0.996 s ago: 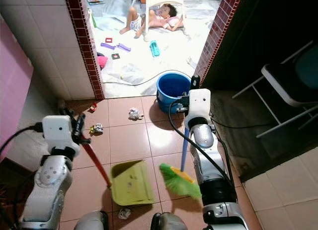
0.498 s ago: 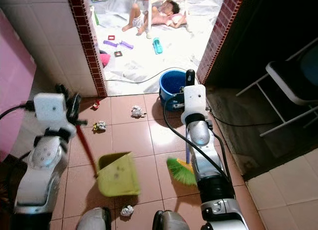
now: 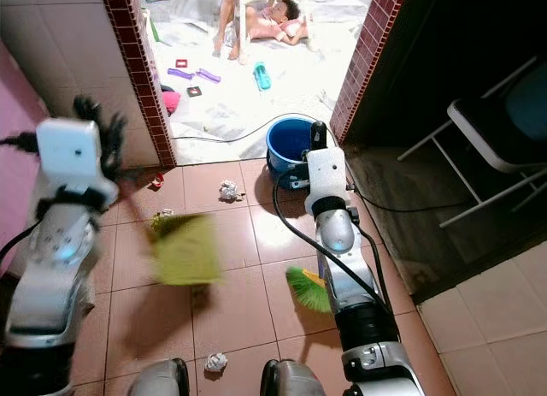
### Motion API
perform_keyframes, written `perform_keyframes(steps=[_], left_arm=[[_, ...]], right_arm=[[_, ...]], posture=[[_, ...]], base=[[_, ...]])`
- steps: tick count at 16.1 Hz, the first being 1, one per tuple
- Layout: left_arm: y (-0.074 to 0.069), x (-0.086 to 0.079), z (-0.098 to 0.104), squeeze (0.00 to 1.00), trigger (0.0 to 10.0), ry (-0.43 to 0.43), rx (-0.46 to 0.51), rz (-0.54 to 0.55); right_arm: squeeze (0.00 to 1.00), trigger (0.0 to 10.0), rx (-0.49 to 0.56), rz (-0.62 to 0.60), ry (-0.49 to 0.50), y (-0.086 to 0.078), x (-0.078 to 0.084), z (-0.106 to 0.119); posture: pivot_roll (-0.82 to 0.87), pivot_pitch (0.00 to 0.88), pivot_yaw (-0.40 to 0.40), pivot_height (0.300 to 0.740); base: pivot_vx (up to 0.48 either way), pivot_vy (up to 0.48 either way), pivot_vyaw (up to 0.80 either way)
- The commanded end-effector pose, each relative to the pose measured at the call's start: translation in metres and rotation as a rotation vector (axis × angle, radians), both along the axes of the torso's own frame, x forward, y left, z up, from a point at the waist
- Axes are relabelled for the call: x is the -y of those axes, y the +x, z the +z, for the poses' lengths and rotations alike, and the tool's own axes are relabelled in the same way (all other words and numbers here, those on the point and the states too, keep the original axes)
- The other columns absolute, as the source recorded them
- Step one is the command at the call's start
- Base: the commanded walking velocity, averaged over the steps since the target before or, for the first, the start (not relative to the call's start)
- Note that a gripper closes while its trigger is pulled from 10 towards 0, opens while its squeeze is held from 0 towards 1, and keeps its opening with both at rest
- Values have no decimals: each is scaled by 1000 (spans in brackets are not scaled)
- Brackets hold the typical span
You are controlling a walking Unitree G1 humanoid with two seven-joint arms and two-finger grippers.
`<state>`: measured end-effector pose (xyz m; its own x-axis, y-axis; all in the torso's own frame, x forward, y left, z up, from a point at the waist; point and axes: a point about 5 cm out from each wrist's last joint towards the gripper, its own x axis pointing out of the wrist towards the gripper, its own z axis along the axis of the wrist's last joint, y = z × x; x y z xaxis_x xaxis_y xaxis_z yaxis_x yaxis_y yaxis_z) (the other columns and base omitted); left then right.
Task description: Sweep floor
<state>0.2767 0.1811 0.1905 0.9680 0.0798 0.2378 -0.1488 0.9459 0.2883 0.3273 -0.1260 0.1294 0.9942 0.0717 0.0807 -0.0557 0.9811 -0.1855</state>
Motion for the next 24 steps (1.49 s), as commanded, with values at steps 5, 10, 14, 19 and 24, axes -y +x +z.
perform_keyframes(steps=[5,10,14,19,24], left_arm=[[-4,-16,-35,0,10000,91,-90,59],[1,-8,-55,0,10000,158,-104,64],[4,-2,-69,0,10000,8,-157,56],[6,18,-86,0,10000,-81,-255,-50],[7,42,-105,0,10000,-231,-349,-156]], right_arm=[[0,10000,29,32,-20,0,-4,5],[0,10000,-43,-1,116,6,-4,1],[0,10000,-29,18,150,9,-4,6],[0,10000,-47,9,206,14,-12,8],[0,10000,-82,2,279,21,-21,6]], posture=[[38,116,-80,740],[32,115,-89,740],[26,111,-88,740],[28,108,-84,740],[31,107,-99,740]], base=[[0,0,0],[0,0,0],[0,0,0],[0,0,0],[0,0,0]])
